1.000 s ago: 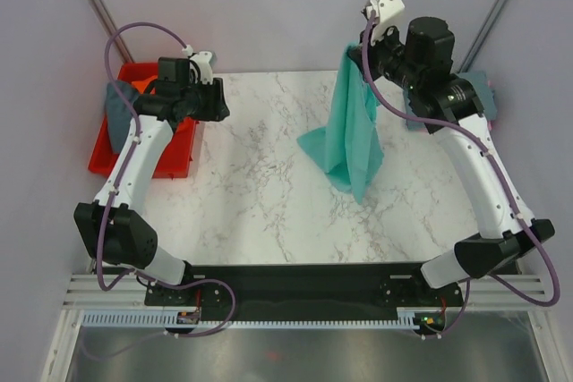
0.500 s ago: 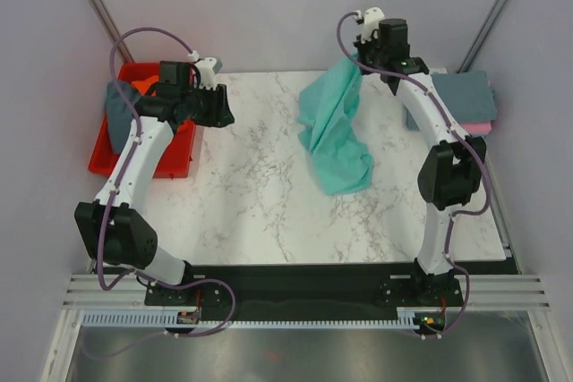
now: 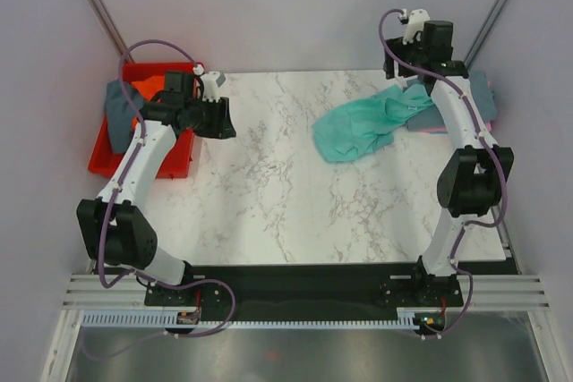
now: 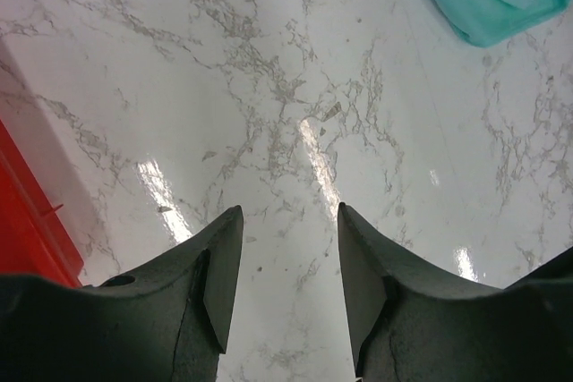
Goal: Fold and stack the t-shirts
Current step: Flatten the tshirt out
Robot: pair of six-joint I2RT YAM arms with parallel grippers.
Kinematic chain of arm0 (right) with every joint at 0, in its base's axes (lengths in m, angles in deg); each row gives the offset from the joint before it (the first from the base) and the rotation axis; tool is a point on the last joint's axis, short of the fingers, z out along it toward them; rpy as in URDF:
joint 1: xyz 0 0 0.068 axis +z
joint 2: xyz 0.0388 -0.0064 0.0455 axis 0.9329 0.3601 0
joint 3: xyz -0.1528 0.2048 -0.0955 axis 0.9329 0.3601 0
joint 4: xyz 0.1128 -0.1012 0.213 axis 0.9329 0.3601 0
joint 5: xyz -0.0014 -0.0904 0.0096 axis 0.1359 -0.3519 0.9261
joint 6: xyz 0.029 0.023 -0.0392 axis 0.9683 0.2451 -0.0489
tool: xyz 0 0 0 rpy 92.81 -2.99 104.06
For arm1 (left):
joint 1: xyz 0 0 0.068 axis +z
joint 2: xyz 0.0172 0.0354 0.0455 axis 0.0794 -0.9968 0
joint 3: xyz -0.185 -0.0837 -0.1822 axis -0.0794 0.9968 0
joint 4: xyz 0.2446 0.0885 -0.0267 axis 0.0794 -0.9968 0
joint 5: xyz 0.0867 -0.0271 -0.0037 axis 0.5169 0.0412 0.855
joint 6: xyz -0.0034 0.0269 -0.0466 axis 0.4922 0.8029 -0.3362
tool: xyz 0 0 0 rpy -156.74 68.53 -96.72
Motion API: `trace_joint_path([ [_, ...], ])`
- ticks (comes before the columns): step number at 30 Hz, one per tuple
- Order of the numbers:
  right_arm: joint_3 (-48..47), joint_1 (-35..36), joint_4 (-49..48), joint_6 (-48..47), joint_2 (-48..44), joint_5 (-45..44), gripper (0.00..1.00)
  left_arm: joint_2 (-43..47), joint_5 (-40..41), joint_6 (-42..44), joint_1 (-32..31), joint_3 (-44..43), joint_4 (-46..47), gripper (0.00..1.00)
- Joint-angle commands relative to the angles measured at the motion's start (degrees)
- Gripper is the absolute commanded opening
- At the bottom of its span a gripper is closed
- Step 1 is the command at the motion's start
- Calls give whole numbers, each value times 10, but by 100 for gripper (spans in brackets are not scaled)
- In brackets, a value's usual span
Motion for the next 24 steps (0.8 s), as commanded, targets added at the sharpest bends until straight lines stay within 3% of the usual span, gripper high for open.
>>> trace_joint_path([
  [1, 12, 81, 24, -49, -74, 101, 84, 16, -23, 17, 3, 21, 2, 54],
  [4, 27, 150, 68, -132, -95, 121, 85, 11, -23, 17, 3, 57, 2, 54],
  [7, 27, 166, 80, -96, -67, 130, 85, -6, -23, 17, 19, 73, 2, 54],
  [11, -53, 166, 138, -52, 60, 159, 81, 3, -23, 17, 37, 75, 2, 54],
  [16, -116, 199, 173, -84, 154, 63, 79, 31, -23, 17, 40, 94, 2, 54],
  [19, -194, 219, 238, -100, 221, 51, 74, 38, -23, 17, 45, 102, 2, 54],
  [24, -199, 243, 232, -98, 247, 49, 72, 45, -23, 17, 56, 129, 2, 54],
])
